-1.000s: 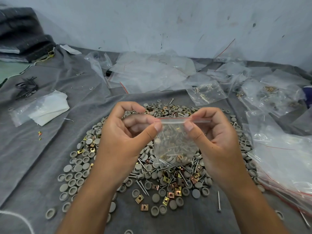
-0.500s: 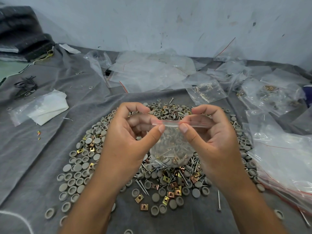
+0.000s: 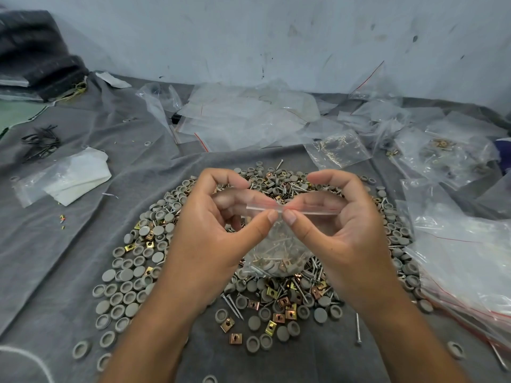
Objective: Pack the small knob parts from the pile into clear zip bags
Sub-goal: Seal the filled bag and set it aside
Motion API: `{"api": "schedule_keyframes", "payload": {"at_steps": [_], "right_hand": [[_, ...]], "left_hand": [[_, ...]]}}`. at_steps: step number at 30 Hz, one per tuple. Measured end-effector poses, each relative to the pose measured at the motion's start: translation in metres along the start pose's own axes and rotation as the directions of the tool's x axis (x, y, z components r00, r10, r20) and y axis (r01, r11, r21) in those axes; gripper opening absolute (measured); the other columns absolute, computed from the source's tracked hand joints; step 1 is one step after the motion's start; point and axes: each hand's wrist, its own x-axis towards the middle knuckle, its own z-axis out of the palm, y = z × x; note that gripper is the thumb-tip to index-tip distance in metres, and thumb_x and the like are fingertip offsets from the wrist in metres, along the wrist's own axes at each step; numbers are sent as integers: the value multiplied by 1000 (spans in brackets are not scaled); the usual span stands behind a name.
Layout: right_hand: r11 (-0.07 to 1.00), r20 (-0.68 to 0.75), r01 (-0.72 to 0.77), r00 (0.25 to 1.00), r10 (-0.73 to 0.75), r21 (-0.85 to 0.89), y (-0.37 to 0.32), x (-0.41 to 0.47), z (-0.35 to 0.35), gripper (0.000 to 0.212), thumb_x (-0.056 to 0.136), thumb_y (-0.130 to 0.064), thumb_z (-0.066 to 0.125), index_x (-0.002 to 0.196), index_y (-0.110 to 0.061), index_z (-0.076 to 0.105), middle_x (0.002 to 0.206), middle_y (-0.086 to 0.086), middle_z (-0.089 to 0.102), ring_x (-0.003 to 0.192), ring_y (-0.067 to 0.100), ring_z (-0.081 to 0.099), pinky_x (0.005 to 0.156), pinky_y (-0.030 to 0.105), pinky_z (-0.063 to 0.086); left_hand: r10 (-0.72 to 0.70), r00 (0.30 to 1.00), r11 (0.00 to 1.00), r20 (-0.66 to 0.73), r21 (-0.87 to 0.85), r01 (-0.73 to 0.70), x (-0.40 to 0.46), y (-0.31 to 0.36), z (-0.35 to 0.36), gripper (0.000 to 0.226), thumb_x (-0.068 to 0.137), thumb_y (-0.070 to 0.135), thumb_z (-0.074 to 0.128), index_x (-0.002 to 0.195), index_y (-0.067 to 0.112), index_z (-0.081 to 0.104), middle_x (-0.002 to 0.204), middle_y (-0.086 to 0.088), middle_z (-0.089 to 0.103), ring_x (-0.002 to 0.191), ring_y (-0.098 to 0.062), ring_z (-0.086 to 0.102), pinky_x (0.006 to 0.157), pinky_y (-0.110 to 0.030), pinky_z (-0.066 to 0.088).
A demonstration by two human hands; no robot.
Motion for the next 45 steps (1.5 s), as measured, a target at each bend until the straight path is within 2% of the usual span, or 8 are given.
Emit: {"api": "schedule_keyframes", "payload": {"at_steps": [9, 17, 22, 24, 27, 32, 38, 45], "right_hand": [[999, -1, 9, 1000, -9, -35, 2, 0, 0, 38, 84, -30, 81, 112, -33, 56, 100, 0, 77, 94, 21, 76, 77, 29, 61], [999, -65, -12, 998, 9, -52, -4, 11, -30, 52, 70, -39, 86, 105, -28, 49, 85, 1, 79, 79, 16, 76, 66, 16, 55], [1000, -1, -14, 1000, 14, 22, -1, 11, -28, 45, 80, -23, 82, 98, -19, 41, 89, 9, 78, 87, 24, 76, 71, 24, 58], [994, -14, -16, 1000, 15, -108, -3, 9, -26, 34, 85, -21, 79, 98, -20, 47, 95, 6, 77, 90, 18, 75, 73, 24, 59], [899, 56, 96, 995, -80, -427, -14, 4, -24, 28, 89, -33, 76, 110, -34, 58, 100, -13, 72, 97, 3, 68, 77, 10, 51], [796, 175, 184, 979, -100, -577, -28, 9, -19, 31, 89, -24, 77, 119, -32, 70, 93, -17, 71, 89, -4, 67, 73, 5, 51], [684, -34, -1, 999, -35, -730, -37, 98, -102, 15, 96, -24, 68, 97, -39, 68, 94, -17, 70, 83, 0, 64, 78, 14, 50], [354, -315, -233, 929, -194, -906, -19, 199, -239, 7, 96, -25, 67, 100, -22, 72, 100, 3, 71, 95, 25, 64, 79, 26, 39]], "left_hand": [[28, 999, 999, 18, 18, -28, -1, -2, 0, 33, 84, 26, 77, 93, 27, 45, 95, -10, 74, 86, -37, 69, 76, -62, 52], [48, 998, 998, -47, 43, -46, 2, 0, -16, 46, 78, 23, 84, 90, 20, 39, 88, -4, 78, 82, -24, 75, 68, -34, 61], [38, 997, 999, -59, -1, -38, 3, -2, -18, 43, 75, 18, 80, 85, 18, 38, 84, -8, 77, 80, -22, 75, 64, -24, 58], [18, 998, 1000, -59, -1, -18, 3, -4, -16, 40, 75, 25, 78, 84, 21, 39, 89, -9, 76, 82, -22, 73, 65, -24, 58], [6, 999, 1000, -44, -6, -6, 1, -7, -9, 37, 82, 30, 80, 82, 29, 43, 95, -11, 74, 87, -24, 71, 70, -30, 59], [15, 1000, 1000, 25, -19, -14, -1, -9, 0, 41, 71, 39, 82, 97, 31, 51, 99, -7, 75, 95, -26, 71, 84, -46, 53], [-74, 997, 979, -26, 188, 78, -4, -16, -4, 53, 72, 70, 61, 119, 51, 46, 117, 21, 67, 108, 2, 62, 86, -30, 49], [-112, 987, 957, -118, 256, 139, 0, -19, -5, 35, 90, 64, 52, 120, 47, 45, 115, 25, 65, 107, 6, 60, 89, -32, 50]]}}
